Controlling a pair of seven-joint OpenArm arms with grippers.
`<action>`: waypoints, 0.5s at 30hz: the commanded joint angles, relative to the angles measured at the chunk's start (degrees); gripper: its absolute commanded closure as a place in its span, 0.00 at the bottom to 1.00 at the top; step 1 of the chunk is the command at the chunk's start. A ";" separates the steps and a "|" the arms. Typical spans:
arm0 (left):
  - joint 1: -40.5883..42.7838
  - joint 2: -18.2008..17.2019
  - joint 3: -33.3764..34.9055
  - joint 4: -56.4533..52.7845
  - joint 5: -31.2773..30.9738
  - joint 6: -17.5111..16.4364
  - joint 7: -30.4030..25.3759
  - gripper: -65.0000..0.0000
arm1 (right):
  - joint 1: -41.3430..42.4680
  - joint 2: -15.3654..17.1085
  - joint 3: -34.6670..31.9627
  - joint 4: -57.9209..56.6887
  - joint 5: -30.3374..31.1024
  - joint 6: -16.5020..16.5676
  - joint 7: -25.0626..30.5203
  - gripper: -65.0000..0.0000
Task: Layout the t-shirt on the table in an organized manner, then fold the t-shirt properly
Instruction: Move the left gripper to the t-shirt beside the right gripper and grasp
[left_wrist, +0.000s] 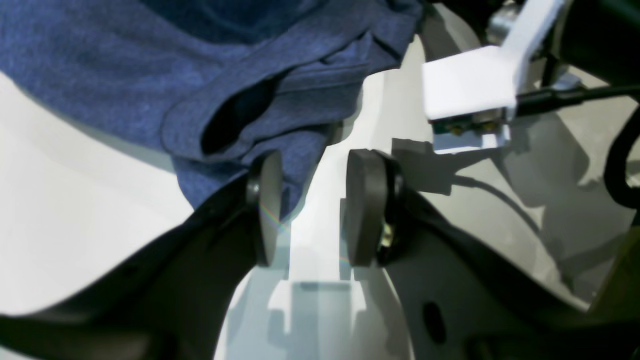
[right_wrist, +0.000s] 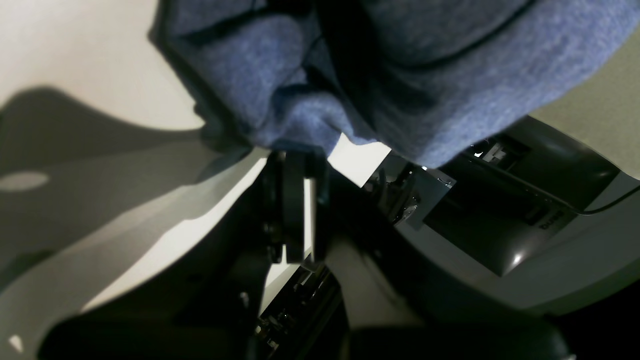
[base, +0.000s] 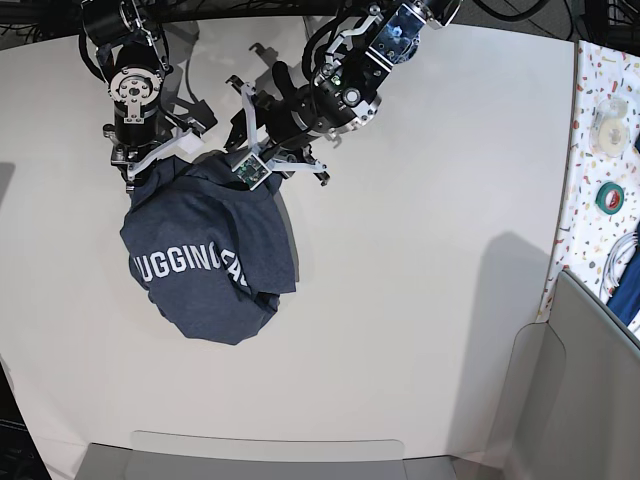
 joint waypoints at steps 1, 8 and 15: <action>-0.66 0.54 0.05 -0.08 -0.24 0.47 -1.11 0.66 | -2.59 0.13 -0.24 -1.94 3.43 5.44 0.08 1.00; -0.74 0.54 -0.13 -6.50 -0.24 1.00 -4.81 0.66 | -2.68 0.13 -0.24 -1.94 3.43 5.44 0.08 1.00; -0.57 0.63 -0.04 -7.56 -0.24 1.00 -6.30 0.66 | -2.94 0.13 -0.24 -1.94 3.43 5.44 0.08 1.00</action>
